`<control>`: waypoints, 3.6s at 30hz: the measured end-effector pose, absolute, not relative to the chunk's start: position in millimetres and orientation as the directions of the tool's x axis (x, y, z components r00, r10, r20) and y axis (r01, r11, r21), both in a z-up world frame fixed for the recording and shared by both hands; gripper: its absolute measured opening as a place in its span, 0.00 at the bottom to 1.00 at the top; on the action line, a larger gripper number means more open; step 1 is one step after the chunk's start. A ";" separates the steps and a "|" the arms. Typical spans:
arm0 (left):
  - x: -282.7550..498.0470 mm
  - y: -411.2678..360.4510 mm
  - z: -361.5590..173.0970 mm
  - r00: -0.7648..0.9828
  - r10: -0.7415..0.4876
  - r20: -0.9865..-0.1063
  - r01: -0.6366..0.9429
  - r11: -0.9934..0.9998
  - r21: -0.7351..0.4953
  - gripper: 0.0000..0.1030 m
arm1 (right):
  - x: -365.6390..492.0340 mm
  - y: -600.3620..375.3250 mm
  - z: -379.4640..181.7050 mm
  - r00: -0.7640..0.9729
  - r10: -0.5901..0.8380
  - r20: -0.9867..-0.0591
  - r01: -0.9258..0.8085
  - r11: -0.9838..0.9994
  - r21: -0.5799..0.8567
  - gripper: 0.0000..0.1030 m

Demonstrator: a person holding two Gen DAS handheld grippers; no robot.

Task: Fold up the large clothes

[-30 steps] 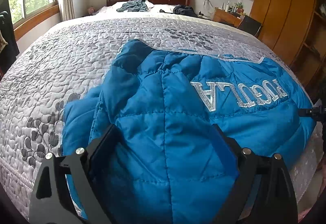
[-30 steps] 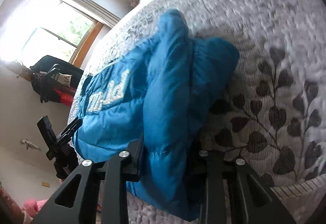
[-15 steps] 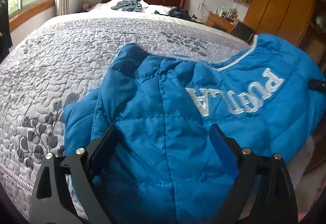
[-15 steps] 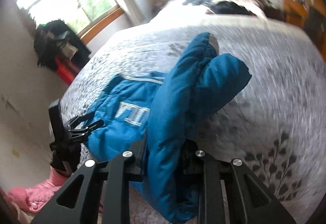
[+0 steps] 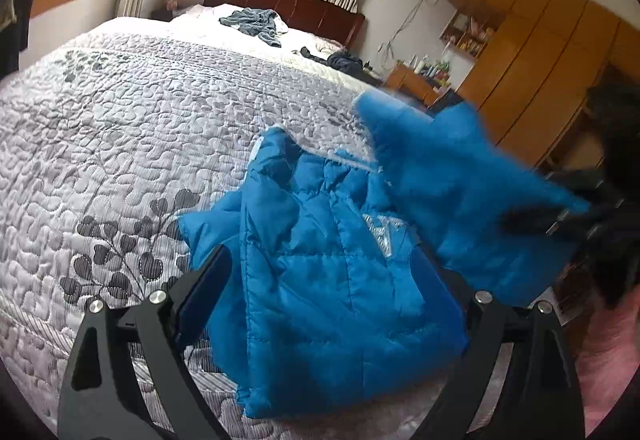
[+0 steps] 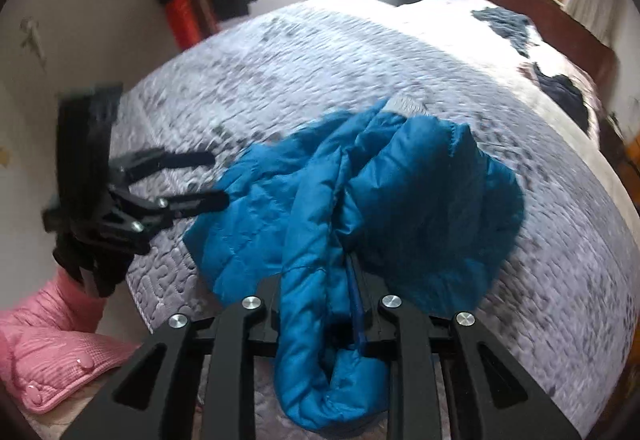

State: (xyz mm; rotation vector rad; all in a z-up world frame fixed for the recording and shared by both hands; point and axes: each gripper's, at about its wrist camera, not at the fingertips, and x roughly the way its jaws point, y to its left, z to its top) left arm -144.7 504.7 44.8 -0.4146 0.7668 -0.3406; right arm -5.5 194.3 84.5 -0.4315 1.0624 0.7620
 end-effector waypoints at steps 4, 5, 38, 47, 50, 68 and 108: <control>-139.2 520.5 45.1 0.670 -0.470 -0.576 0.128 0.836 -0.533 0.87 | -4.3 216.4 57.6 0.203 0.356 -0.912 -0.766 0.638 0.079 0.23; -137.8 522.6 44.5 0.668 -0.473 -0.575 0.121 0.831 -0.542 0.87 | -2.7 221.2 49.4 0.180 0.361 -0.915 -0.769 0.631 0.098 0.23; -55.2 487.3 8.0 0.503 -0.701 -0.505 0.194 0.661 -0.725 0.87 | 75.2 41.9 7.6 0.233 0.533 -0.814 -0.362 0.824 0.436 0.53; -31.0 456.3 9.0 0.448 -0.746 -0.494 0.244 0.633 -0.735 0.87 | 69.7 79.0 5.7 0.212 0.540 -0.815 -0.434 0.799 0.416 0.54; -23.5 450.3 9.5 0.436 -0.735 -0.519 0.255 0.654 -0.712 0.87 | 66.9 94.6 7.5 0.234 0.501 -0.833 -0.469 0.809 0.355 0.54; -4.8 427.9 -5.5 0.426 -0.609 -0.669 0.265 0.791 -0.551 0.51 | 68.0 122.6 -3.9 0.281 0.448 -0.849 -0.505 0.821 0.267 0.54; -66.2 491.1 87.9 0.558 -0.737 -0.380 0.440 0.652 -0.618 0.18 | -4.6 139.2 66.4 0.483 0.399 -0.780 -0.598 0.801 0.040 0.63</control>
